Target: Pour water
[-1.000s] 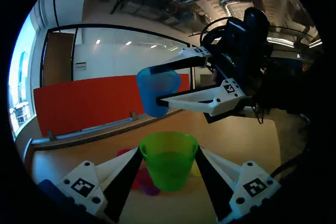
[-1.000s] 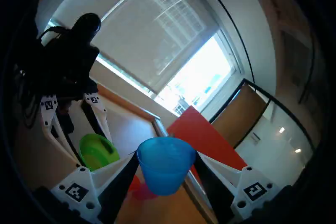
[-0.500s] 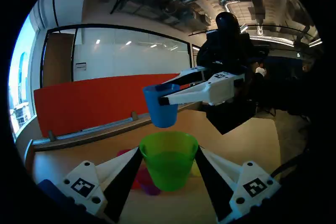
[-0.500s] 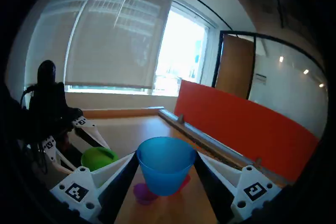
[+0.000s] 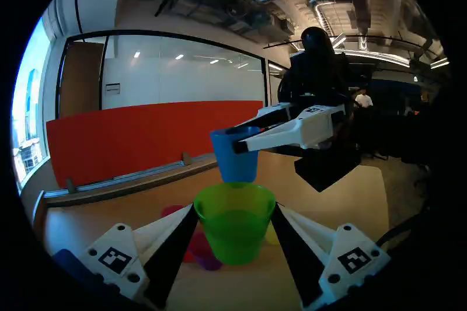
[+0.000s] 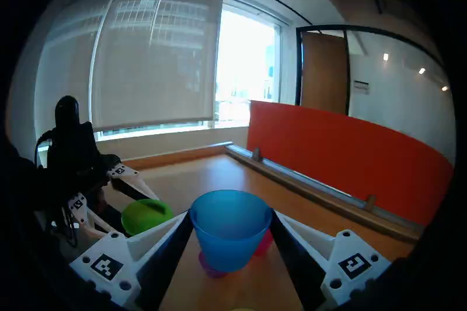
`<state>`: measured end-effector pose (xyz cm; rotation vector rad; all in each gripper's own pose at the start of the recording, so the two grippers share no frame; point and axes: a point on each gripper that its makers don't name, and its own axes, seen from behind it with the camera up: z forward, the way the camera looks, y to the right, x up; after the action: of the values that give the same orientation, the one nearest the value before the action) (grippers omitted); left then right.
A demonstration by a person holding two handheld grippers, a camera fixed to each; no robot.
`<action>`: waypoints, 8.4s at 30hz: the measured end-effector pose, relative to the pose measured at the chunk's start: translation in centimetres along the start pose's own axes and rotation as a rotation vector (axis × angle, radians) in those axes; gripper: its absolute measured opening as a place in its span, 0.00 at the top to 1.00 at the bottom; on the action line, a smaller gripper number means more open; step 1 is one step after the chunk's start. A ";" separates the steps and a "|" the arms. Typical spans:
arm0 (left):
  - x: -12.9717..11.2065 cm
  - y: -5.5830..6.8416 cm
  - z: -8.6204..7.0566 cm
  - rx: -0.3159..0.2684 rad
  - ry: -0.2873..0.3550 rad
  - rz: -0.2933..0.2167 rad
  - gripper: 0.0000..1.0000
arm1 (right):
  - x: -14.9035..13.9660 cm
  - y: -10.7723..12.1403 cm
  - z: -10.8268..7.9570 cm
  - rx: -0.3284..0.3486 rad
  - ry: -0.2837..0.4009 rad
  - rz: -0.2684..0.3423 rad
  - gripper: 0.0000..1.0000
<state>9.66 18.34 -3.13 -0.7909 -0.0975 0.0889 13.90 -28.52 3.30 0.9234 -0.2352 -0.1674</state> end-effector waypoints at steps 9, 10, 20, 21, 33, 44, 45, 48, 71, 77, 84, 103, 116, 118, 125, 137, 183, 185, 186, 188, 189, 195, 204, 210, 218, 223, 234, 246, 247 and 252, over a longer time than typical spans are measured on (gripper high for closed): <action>0.1 -0.1 0.2 0.001 -0.001 -0.001 0.14 | -0.3 0.1 -0.4 0.009 0.012 0.036 0.06; 0.1 -0.1 0.2 0.000 -0.003 -0.002 0.14 | -0.3 0.1 -0.4 0.008 0.011 0.034 0.06; -0.9 0.4 0.3 -0.014 -0.041 0.008 0.14 | -2.4 -0.1 -1.3 0.016 -0.026 0.019 0.07; -1.1 0.5 0.3 -0.017 -0.048 0.010 0.13 | -2.7 -0.2 -1.4 0.016 -0.032 0.016 0.07; -3.8 1.1 0.7 -0.044 -0.127 0.024 0.14 | -5.8 -0.3 -2.3 0.022 -0.082 -0.024 0.07; -6.8 1.9 1.0 -0.070 -0.209 0.034 0.13 | -8.7 -1.4 -2.9 0.042 -0.126 -0.054 0.06; -7.2 1.9 1.1 -0.073 -0.217 0.035 0.13 | -8.9 -1.5 -2.9 0.044 -0.129 -0.057 0.06; -8.0 2.2 1.1 -0.079 -0.238 0.038 0.13 | -9.6 -1.8 -3.1 0.048 -0.138 -0.063 0.06; -13.2 4.0 0.7 -0.124 -0.366 0.041 0.14 | -15.2 -5.6 -3.5 0.153 -0.228 -0.102 0.06; -14.1 4.1 0.6 -0.128 -0.392 0.049 0.14 | -16.5 -6.5 -3.6 0.180 -0.251 -0.114 0.06; -15.0 4.1 0.5 -0.136 -0.421 0.057 0.14 | -18.0 -7.3 -3.6 0.210 -0.276 -0.122 0.06; -16.5 3.9 0.6 -0.140 -0.448 0.046 0.14 | -21.2 -8.9 -3.2 0.257 -0.316 -0.161 0.06; -17.1 3.6 0.4 -0.137 -0.447 0.023 0.14 | -22.1 -9.4 -2.5 0.268 -0.319 -0.179 0.06; -17.1 3.5 0.3 -0.137 -0.448 0.023 0.14 | -22.1 -9.5 -2.5 0.269 -0.319 -0.179 0.07; -17.3 3.6 0.1 -0.140 -0.457 0.031 0.13 | -22.5 -9.7 -2.2 0.272 -0.322 -0.174 0.06; -17.5 3.6 -0.2 -0.136 -0.466 0.034 0.14 | -23.0 -10.1 -2.1 0.279 -0.316 -0.165 0.06; -18.9 3.6 -1.2 -0.135 -0.553 0.071 0.09 | -26.1 -8.5 -5.2 0.213 -0.382 -0.170 0.00; -18.9 3.5 -1.3 -0.132 -0.558 0.074 0.09 | -26.2 -8.5 -5.5 0.208 -0.384 -0.164 0.00; -19.0 3.5 -1.4 -0.130 -0.560 0.075 0.09 | -26.3 -8.4 -5.7 0.206 -0.384 -0.162 0.00; -19.0 3.3 -1.6 -0.124 -0.563 0.078 0.09 | -26.4 -8.3 -6.0 0.200 -0.386 -0.158 0.00; -19.0 3.3 -1.8 -0.121 -0.564 0.080 0.09 | -26.5 -8.3 -6.2 0.197 -0.386 -0.156 0.00; -19.3 3.0 -2.8 -0.102 -0.573 0.089 0.09 | -26.8 -8.0 -7.2 0.177 -0.389 -0.146 0.00; -19.4 2.6 -4.5 -0.059 -0.570 0.072 0.09 | -27.3 -7.2 -8.9 0.131 -0.388 -0.124 0.00; -19.3 2.2 -5.7 -0.024 -0.556 0.058 0.09 | -27.0 -6.5 -10.0 0.095 -0.375 -0.107 0.00; -18.8 1.6 -7.0 0.024 -0.529 0.022 0.09 | -27.1 -5.9 -11.8 0.045 -0.371 -0.085 0.00; -18.1 1.0 -7.5 0.058 -0.503 0.009 0.09 | -26.6 -5.6 -12.6 0.007 -0.353 -0.065 0.00; -16.2 -1.0 -9.2 0.164 -0.416 -0.005 0.09 | -24.4 -3.9 -14.3 -0.122 -0.275 -0.022 0.00; -12.1 -5.9 -10.1 0.365 -0.216 -0.051 0.09 | -21.3 0.3 -16.6 -0.359 -0.140 0.018 0.00; -11.7 -6.2 -10.1 0.380 -0.200 -0.048 0.09 | -21.0 0.8 -16.9 -0.384 -0.127 0.016 0.00; -9.8 -7.2 -10.3 0.432 -0.138 -0.027 0.09 | -19.9 2.6 -17.9 -0.489 -0.072 0.001 0.00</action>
<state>1.46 4.88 -5.69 -0.3508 -0.2119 0.1337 -0.24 -8.45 -7.55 0.4316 -0.2468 -0.2449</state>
